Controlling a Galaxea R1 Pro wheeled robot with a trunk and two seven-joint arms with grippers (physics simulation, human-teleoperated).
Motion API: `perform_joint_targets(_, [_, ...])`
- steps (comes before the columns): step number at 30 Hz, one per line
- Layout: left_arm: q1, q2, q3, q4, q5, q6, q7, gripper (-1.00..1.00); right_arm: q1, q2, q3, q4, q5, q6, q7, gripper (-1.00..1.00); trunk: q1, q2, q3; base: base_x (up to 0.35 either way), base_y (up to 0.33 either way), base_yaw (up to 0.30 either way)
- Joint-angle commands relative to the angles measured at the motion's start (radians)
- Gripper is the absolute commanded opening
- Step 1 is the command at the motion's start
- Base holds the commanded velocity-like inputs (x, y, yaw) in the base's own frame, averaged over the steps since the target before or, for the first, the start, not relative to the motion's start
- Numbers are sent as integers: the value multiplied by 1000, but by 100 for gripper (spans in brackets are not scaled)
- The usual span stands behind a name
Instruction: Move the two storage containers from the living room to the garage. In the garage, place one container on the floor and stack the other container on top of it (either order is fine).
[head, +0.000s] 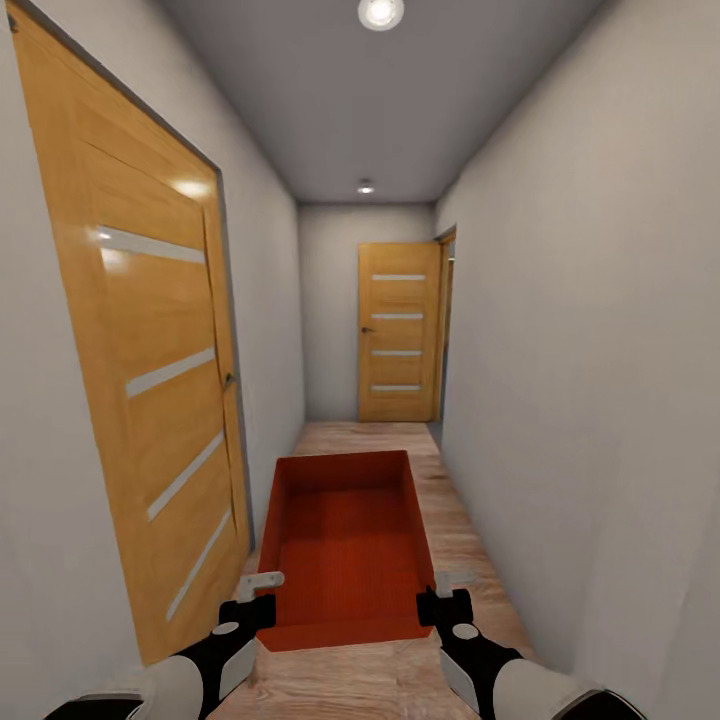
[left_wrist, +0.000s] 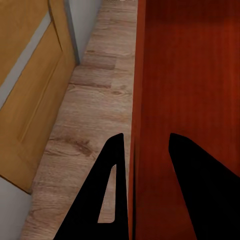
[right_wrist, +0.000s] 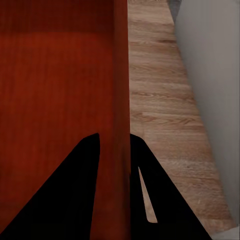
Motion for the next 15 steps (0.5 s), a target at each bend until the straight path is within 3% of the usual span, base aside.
perform_joint_targets(1, [-1,0,9,0,19,-6,-1,-100,-2,7,-51,-1,3,0,11,-100,1,-1,-2,322,79,0])
perform_joint_targets(15, [-1,0,9,0,19,-5,-1,-100,-2,7,-52,-1,3,-2,11,-100,1,-1,-2,322,79,0])
